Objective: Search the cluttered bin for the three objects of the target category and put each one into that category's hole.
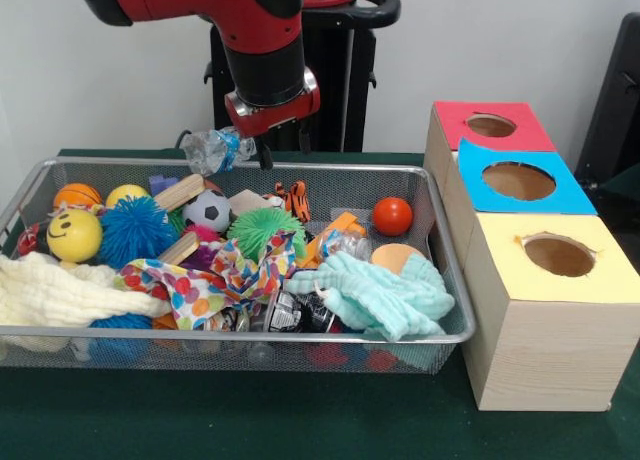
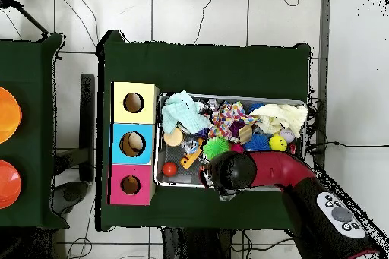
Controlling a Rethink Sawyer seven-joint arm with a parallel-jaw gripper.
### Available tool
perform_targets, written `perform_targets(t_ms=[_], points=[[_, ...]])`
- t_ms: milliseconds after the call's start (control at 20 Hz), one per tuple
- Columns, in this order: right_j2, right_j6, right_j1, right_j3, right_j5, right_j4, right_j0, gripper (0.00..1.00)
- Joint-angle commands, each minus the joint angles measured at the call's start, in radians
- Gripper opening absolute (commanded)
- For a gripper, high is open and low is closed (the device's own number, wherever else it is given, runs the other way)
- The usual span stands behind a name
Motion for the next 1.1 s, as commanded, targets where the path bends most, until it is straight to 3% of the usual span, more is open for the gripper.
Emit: perform_targets(t_ms=[50,450,1100], points=[[0.034,-0.064,0.039,-0.092,0.039,-0.026,0.0,1.0],[0.031,-0.07,0.097,-0.133,0.013,-0.042,0.002,1.0],[0.024,-0.052,0.147,-0.134,-0.058,-0.07,-0.003,1.0]])
